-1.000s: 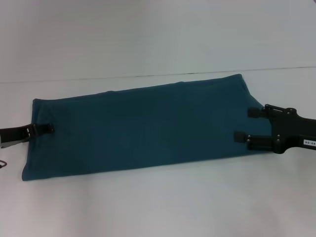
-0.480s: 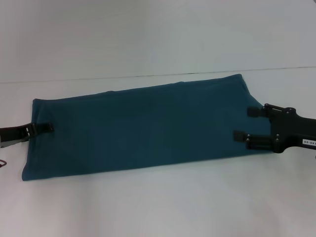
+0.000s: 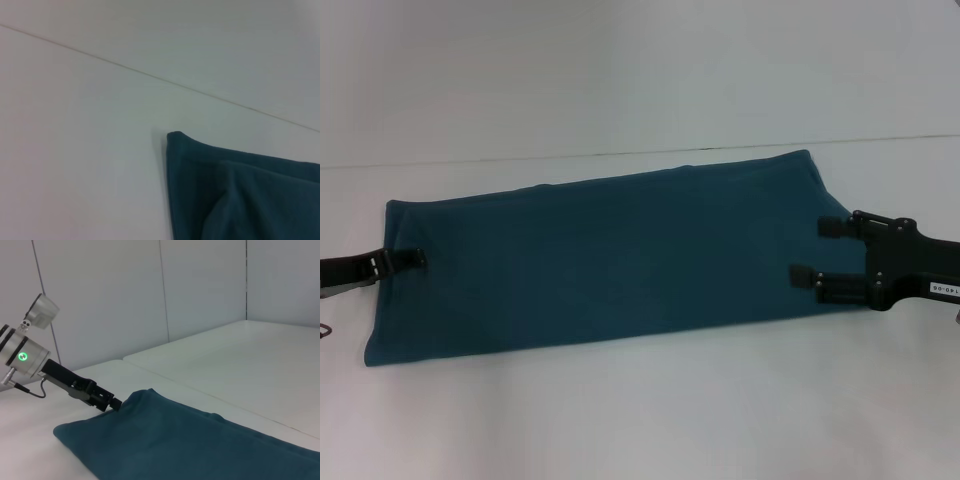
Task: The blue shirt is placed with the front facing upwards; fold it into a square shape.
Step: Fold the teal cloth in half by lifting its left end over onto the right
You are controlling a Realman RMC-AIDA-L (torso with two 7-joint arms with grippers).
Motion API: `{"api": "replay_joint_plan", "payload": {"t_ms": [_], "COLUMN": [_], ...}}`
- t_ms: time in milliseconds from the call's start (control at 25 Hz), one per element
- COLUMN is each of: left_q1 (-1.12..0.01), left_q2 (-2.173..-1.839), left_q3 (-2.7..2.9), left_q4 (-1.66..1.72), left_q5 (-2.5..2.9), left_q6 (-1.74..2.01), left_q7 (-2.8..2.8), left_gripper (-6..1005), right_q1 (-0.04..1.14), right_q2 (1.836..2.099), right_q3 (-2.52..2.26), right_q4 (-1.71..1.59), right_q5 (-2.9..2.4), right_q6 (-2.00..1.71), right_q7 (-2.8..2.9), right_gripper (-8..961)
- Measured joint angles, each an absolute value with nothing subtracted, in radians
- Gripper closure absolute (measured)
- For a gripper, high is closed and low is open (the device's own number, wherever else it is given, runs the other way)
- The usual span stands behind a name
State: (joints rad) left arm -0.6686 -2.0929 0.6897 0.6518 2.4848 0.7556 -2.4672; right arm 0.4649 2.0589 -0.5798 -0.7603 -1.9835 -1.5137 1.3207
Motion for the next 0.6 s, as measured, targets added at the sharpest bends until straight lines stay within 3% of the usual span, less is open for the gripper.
{"api": "replay_joint_plan", "payload": {"t_ms": [600], "left_q1": [-0.671], "left_q2": [-2.092], "left_q3": [0.687], "left_q4": [0.633], "left_q5": [2.479], "left_q6": [0.753], "left_q7": [-2.47], "left_gripper": [144], "right_q1": [0.468], "right_q2": [2.059], "right_q3": [-0.58], "right_q4": [-0.762], "right_q5": [-1.983], "right_q6": [-1.503], "right_q7": [1.312], "right_gripper": [36]}}
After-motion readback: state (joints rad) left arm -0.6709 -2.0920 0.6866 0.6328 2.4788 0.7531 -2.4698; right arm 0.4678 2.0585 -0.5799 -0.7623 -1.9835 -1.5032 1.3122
